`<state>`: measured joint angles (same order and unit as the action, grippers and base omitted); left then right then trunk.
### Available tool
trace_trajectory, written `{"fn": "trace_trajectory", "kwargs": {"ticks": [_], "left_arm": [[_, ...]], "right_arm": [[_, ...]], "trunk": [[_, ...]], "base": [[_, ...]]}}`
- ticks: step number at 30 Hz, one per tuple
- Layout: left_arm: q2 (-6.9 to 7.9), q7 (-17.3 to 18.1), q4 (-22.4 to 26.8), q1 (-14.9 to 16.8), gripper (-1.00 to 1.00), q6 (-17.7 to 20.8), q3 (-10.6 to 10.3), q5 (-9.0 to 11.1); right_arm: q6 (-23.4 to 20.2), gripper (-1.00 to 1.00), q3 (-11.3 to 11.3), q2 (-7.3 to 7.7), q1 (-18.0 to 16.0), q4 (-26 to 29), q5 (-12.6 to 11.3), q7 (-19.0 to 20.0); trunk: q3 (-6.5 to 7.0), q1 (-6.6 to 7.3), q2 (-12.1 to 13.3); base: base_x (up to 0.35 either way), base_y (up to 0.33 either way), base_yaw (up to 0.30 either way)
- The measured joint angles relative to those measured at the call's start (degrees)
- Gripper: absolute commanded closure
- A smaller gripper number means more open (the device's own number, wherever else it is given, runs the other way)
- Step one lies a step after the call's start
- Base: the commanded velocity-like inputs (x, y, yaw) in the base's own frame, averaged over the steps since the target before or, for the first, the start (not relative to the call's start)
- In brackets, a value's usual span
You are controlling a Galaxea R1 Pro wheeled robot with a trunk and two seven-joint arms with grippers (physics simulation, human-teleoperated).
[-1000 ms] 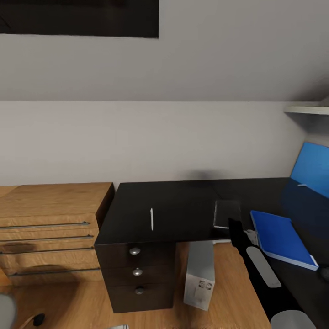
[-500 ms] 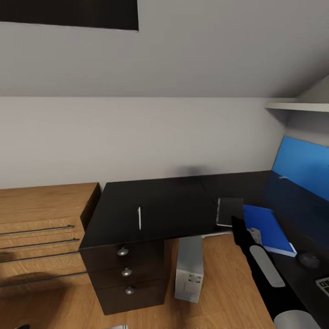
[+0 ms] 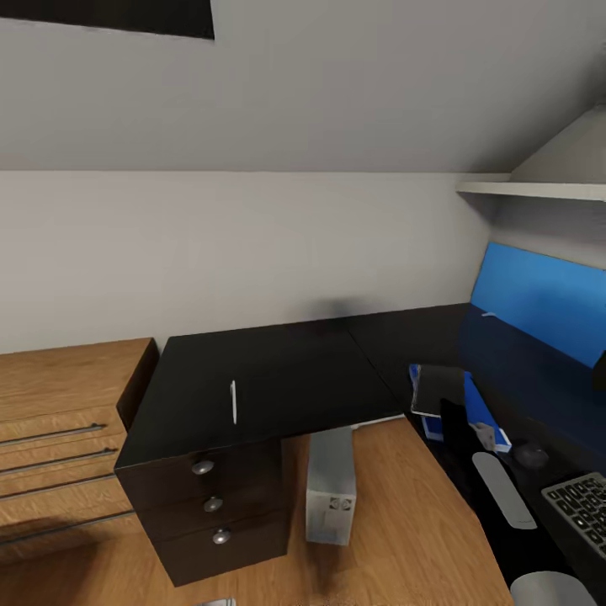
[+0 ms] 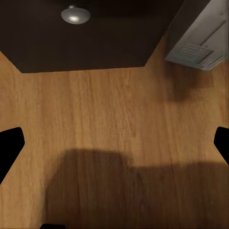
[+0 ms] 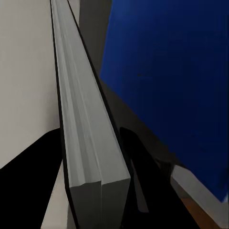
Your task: In the bedroom, organize the workspace by keeping the computer under the desk, ensuring the monitor is on the desk, placing the keyboard on the desk next to the monitor, placing the mouse on the desk next to the keyboard, moving the folder from the swivel chair onto the desk next to the mouse, stacking the notebook on top of the folder with the pen on top of the notebook, and positioning the swivel chair next to the desk.
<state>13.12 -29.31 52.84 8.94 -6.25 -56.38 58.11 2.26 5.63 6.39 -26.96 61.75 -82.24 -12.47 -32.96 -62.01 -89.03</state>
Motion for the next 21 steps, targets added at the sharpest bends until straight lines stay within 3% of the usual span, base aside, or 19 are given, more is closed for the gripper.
{"fn": "trace_trajectory", "kwargs": {"ticks": [11,21], "left_arm": [[0.0,0.01,0.0,-0.02,-1.0,0.0,-0.01,-0.03],[0.0,0.02,0.0,0.0,-1.0,-0.02,-0.06,-0.09]], "right_arm": [[0.2,1.0,0.39,0.0,0.0,-0.06,0.19,-0.1],[0.1,1.0,0.4,0.06,-0.01,-0.09,0.28,-0.01]], "trunk": [[-0.84,0.0,0.0],[-0.99,0.01,0.0]], "base": [[0.002,0.0,-0.149],[0.149,-0.085,-0.018]]}}
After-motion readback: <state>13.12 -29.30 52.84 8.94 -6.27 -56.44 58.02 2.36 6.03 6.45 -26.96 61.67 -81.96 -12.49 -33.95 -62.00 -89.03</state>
